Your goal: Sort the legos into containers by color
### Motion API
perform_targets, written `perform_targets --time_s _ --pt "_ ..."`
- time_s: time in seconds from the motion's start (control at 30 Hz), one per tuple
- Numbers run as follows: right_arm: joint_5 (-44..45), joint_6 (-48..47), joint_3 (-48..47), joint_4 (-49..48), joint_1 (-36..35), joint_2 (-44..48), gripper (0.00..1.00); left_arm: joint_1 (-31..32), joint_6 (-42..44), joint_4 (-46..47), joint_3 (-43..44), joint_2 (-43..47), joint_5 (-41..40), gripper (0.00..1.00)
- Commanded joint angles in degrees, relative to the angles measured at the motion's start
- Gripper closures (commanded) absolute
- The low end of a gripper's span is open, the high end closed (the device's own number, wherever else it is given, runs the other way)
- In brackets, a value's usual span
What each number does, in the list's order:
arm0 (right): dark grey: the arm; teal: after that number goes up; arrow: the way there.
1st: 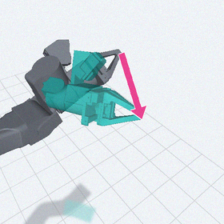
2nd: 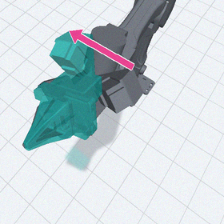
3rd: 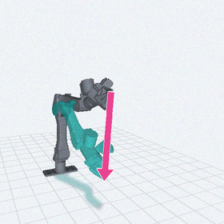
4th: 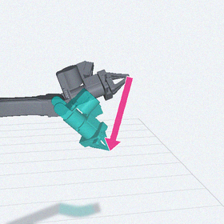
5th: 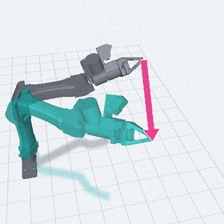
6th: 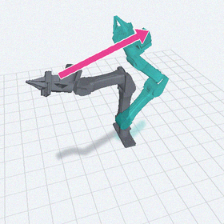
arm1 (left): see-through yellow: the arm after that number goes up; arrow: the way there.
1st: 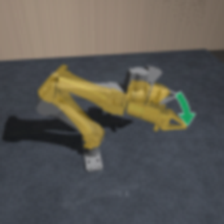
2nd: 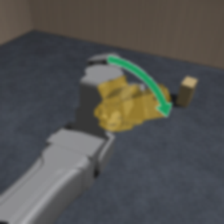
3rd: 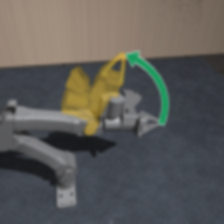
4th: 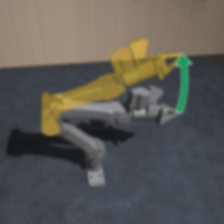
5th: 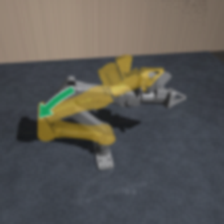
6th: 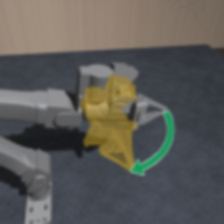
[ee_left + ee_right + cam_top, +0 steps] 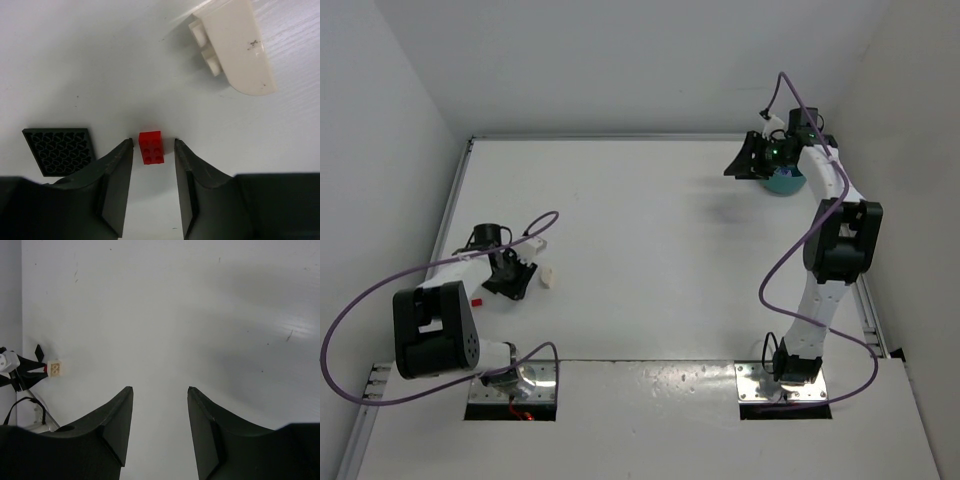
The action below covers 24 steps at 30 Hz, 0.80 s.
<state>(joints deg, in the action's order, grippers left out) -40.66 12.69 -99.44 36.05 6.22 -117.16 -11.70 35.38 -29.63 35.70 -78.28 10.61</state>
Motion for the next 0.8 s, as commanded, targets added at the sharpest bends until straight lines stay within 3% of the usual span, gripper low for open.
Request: perform_targets --time_s 0.0,0.23,0.3,0.47,0.53,0.7,0.77 --pt "-1.3 0.3 -0.5 -1.4 -0.3 2.4 0.52 -1.0 1.4 -0.5 -2.9 -1.2 -1.0 0.58" --pt "-1.8 0.8 0.1 -2.0 -0.3 2.4 0.52 -1.0 1.4 0.0 -2.9 -3.1 0.0 0.74" --pt "-4.4 1.9 2.3 -3.1 -0.9 2.9 0.52 -1.0 2.4 -1.7 -1.7 -0.1 2.4 0.78" --pt "-17.1 16.5 21.0 -19.7 -5.4 9.5 0.52 -1.5 3.2 -5.3 2.2 12.9 19.1 0.8" --pt "-18.7 21.1 25.2 -28.8 -7.1 11.6 0.52 0.5 -1.2 -4.7 5.1 18.5 21.8 0.8" --pt "-19.4 24.3 28.5 -34.4 -14.1 17.3 0.52 3.2 -11.5 -4.0 12.3 21.0 28.6 0.85" --pt "-17.0 22.8 27.8 -35.5 -16.1 18.6 0.52 3.2 -19.5 -1.5 14.9 19.8 31.8 0.88"
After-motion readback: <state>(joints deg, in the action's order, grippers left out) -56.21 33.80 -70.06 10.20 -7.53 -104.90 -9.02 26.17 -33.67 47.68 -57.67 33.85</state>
